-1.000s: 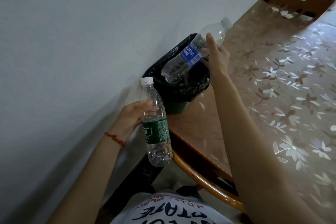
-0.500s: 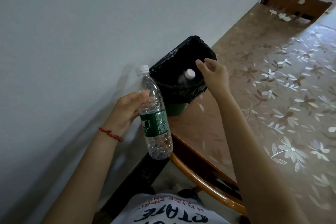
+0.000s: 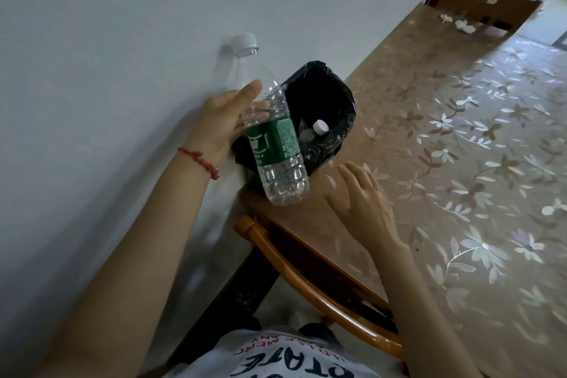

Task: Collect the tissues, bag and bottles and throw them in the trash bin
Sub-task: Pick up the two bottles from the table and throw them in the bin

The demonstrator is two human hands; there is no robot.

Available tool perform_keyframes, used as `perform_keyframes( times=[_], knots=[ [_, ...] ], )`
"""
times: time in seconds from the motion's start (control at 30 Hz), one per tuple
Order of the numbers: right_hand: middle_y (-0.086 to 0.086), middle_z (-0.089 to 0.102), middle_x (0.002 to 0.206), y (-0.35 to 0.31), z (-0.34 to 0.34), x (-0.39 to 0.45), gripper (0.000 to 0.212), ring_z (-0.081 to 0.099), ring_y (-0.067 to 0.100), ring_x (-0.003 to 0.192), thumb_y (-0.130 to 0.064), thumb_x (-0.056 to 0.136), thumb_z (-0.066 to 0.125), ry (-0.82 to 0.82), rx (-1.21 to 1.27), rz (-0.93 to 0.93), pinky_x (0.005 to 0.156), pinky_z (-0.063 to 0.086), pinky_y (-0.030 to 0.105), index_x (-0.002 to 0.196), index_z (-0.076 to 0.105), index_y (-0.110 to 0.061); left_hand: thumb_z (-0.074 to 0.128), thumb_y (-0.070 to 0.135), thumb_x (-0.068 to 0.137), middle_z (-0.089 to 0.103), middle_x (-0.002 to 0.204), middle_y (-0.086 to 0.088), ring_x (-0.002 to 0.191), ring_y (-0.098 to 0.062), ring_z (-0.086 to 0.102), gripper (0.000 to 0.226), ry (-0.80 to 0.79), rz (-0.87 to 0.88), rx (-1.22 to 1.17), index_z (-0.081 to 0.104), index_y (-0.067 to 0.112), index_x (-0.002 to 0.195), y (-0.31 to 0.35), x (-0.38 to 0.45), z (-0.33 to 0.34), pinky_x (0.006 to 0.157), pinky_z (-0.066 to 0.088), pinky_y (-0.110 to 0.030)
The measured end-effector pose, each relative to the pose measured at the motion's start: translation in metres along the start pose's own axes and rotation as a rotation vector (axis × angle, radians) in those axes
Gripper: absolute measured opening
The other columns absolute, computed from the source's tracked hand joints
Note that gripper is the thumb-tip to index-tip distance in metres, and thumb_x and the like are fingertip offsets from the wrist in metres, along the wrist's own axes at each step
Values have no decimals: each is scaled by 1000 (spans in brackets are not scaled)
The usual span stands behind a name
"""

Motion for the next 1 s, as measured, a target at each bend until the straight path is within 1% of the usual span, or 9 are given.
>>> perform_keyframes(
  times=[0.13, 0.2, 0.3, 0.4, 0.53, 0.6, 0.73, 0.9, 1.0],
  knots=[
    [11, 46, 140, 9, 10, -11, 57, 38, 25, 133, -40, 87, 57, -45, -10, 15, 105, 39, 42, 133, 46, -8, 62, 35, 82, 69, 89, -6, 80, -17, 65, 19, 5, 7, 39, 60, 16, 83, 8, 18, 19, 75, 54, -25],
    [10, 46, 140, 12, 13, -16, 58, 39, 24, 132, -42, 87, 57, -58, -5, 28, 105, 39, 41, 134, 45, -9, 63, 38, 80, 69, 90, -5, 80, -16, 65, 21, 11, 29, 72, 59, 17, 82, 16, 27, 24, 83, 52, -30],
    [9, 47, 140, 16, 15, -21, 59, 41, 24, 131, -42, 87, 56, -64, 2, 40, 104, 39, 40, 135, 43, -11, 64, 45, 77, 68, 97, -7, 92, -22, 65, 27, 12, 55, 130, 58, 18, 82, 26, 39, 31, 97, 47, -40],
    [10, 47, 140, 19, 18, -25, 59, 41, 24, 131, -43, 87, 55, -76, -9, 40, 106, 35, 38, 136, 42, -13, 65, 48, 74, 67, 97, -6, 92, -21, 66, 36, 38, 97, 159, 60, 15, 89, 35, 48, 36, 97, 48, -43],
    [7, 45, 142, 22, 24, -27, 57, 39, 22, 132, -46, 88, 53, -104, -12, 54, 106, 35, 37, 134, 44, -14, 68, 38, 77, 64, 110, -14, 85, -17, 63, 59, 114, 150, 156, 53, -1, 119, 40, 55, 39, 92, 51, -37],
    [7, 46, 141, 22, 25, -27, 57, 40, 22, 131, -46, 88, 53, -105, -8, 58, 104, 38, 38, 134, 45, -15, 68, 35, 77, 61, 118, -18, 90, -18, 63, 59, 142, 184, 188, 52, -2, 121, 40, 56, 39, 91, 51, -34],
    [5, 45, 142, 23, 28, -29, 57, 39, 20, 132, -49, 88, 50, -119, -8, 61, 100, 42, 38, 134, 44, -17, 69, 32, 77, 57, 125, -17, 111, -27, 58, 59, 189, 209, 227, 49, 0, 122, 36, 59, 37, 99, 46, -39],
    [3, 44, 143, 22, 32, -31, 58, 37, 19, 132, -51, 88, 48, -140, 4, 50, 102, 39, 36, 135, 43, -18, 70, 32, 77, 54, 128, -13, 105, -12, 51, 62, 159, 202, 326, 47, 0, 126, 19, 65, 40, 89, 41, -20],
    [3, 43, 143, 21, 33, -31, 58, 36, 18, 133, -51, 88, 47, -146, 13, 44, 104, 36, 36, 136, 42, -18, 71, 31, 76, 54, 127, -14, 104, -12, 50, 65, 151, 162, 342, 45, 1, 127, 6, 68, 39, 87, 40, -21]
  ],
)
Point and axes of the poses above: each hand's wrist, its own x-axis towards the middle knuckle, its own z-axis out of the palm, y = z × x, the point moved 8 cm from there along x, towards the middle knuckle
